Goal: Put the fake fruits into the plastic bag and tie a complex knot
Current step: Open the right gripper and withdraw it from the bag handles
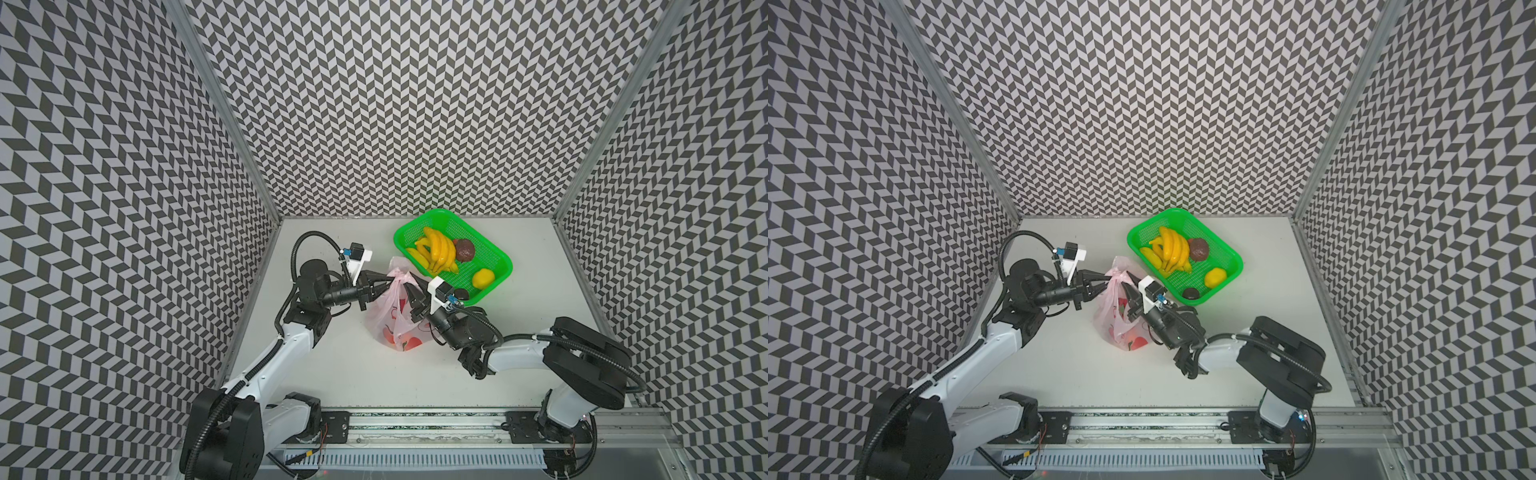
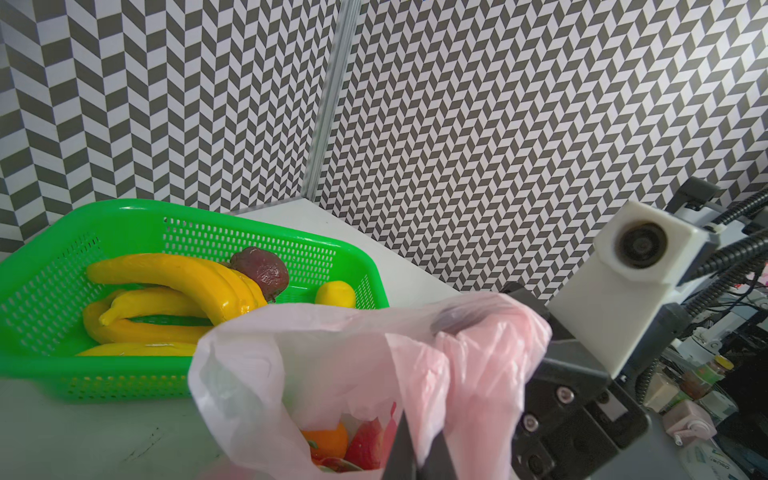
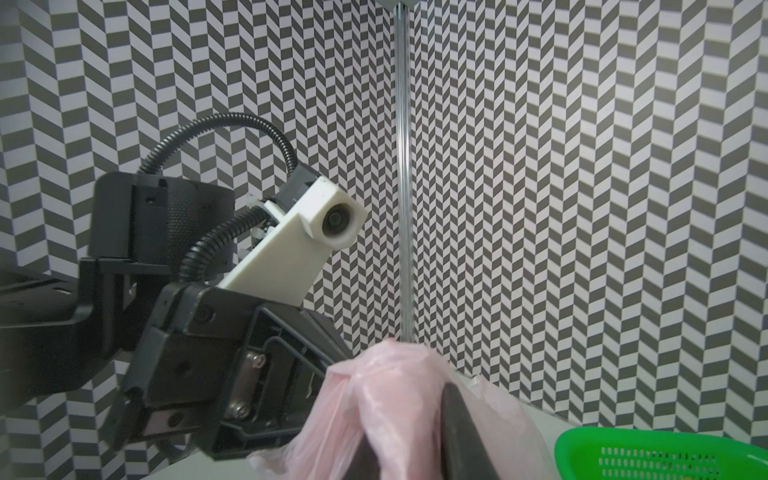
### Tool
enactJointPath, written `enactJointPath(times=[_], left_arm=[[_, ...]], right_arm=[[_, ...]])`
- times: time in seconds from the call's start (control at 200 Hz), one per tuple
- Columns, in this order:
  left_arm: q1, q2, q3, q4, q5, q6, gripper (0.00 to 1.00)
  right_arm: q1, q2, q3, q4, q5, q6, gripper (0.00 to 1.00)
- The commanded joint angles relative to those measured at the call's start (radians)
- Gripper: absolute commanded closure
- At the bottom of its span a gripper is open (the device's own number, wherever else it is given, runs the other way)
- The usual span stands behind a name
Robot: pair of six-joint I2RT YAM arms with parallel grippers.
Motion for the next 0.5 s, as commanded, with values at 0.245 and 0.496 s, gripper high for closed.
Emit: enactJointPath(times=[0.245, 0.496], left_arm=[[-0.036, -0.033, -0.007, 0.020, 0.021, -0.051, 1.00], [-0.051, -0.050, -0.010, 0.001, 0.015, -0.059, 1.00]], right_arm=[[-0.019, -0.309, -0.125, -0.227, -0.045, 0.007, 0.24], [-0.057, -0.665, -0.028, -0.895, -0.190, 0.114, 0.20]])
